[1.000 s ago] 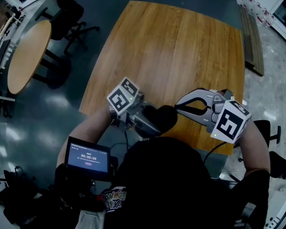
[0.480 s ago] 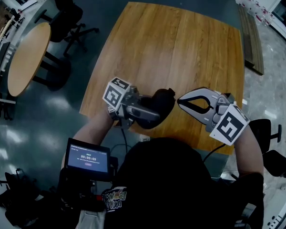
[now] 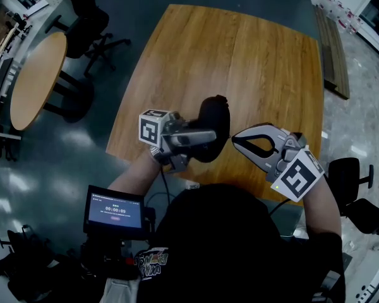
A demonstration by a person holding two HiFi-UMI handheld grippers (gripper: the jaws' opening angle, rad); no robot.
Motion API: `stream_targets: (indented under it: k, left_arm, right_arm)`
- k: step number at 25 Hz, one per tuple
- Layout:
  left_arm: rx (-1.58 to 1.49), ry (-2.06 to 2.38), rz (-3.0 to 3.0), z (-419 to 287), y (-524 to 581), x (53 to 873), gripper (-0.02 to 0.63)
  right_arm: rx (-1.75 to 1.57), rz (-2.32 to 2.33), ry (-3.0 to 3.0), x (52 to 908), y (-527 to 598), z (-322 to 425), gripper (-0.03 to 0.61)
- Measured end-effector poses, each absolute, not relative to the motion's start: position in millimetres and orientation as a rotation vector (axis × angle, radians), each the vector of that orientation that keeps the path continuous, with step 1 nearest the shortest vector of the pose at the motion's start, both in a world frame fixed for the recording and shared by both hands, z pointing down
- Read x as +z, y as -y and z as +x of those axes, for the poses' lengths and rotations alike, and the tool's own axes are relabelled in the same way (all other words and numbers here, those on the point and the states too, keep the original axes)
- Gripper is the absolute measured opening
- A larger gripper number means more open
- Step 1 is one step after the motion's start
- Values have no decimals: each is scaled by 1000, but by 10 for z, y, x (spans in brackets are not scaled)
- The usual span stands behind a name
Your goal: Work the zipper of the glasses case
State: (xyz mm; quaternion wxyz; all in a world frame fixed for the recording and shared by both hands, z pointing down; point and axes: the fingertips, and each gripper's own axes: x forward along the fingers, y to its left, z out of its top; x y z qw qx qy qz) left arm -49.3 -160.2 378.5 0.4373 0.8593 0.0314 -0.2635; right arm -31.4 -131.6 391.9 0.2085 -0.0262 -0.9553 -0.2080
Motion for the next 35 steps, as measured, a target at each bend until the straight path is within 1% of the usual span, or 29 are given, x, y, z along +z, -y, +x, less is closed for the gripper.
stream_targets:
  k: [6,13,20,28,30,35]
  left_arm:
    - [-1027,162,1901,-810,2039,3698,258]
    - [-1220,448,1717,-959,2258,3806,258]
    - [-1274,765,1566,-1017,2326,4041,253]
    - [-1195,798,1577,-906,2248,4247,256]
    - [-1187,799,1598,-915,2231,4265,258]
    - [-1134,750,1701,-851,2121,4219,255]
  right_arm:
    - [-550,-28,2670,4117,1138,-391,5]
    - [-392,134,2765,4272,1108,-458,6]
    - [-401,305,2765,4362,1166,-477,5]
    - [-346,306,2748,4513,1095,-363,6]
    - [-284,364,2802,4506,1167,-275,6]
    - [-7,623,2877,4461,1428,38,6]
